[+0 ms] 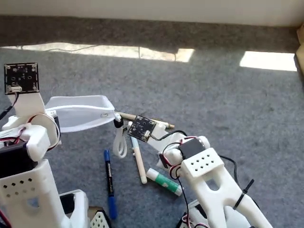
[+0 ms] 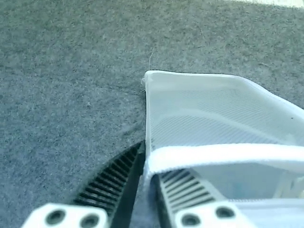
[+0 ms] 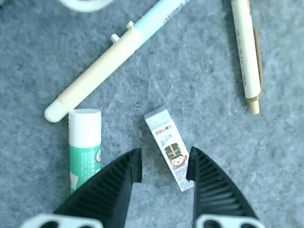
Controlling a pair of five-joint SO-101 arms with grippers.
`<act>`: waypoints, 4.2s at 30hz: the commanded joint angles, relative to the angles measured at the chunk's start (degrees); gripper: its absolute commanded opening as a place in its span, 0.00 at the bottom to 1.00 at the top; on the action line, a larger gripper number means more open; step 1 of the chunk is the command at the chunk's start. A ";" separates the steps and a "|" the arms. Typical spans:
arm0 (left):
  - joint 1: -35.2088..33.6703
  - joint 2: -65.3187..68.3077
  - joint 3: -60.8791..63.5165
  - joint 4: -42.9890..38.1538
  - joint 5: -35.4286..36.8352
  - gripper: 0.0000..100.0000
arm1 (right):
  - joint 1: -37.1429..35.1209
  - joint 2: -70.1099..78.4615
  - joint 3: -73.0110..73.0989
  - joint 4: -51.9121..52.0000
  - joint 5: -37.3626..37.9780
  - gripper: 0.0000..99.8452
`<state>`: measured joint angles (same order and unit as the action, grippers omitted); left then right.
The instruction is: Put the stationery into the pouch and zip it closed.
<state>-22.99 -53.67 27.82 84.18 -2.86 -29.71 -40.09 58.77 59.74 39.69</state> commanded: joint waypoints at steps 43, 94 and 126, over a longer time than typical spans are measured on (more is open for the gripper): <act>8.57 0.22 -2.95 -2.02 3.87 0.01 | 9.45 4.35 -7.16 -2.42 -4.31 0.00; 19.56 35.91 -35.03 3.69 15.65 0.01 | -11.12 -24.57 -15.34 -46.37 -30.42 0.01; 19.56 35.74 -34.86 3.78 15.38 0.01 | -9.71 1.19 -11.82 -68.26 -30.42 0.01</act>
<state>-4.26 -17.98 -4.09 88.31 12.18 -40.44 -38.51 47.34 -7.08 9.89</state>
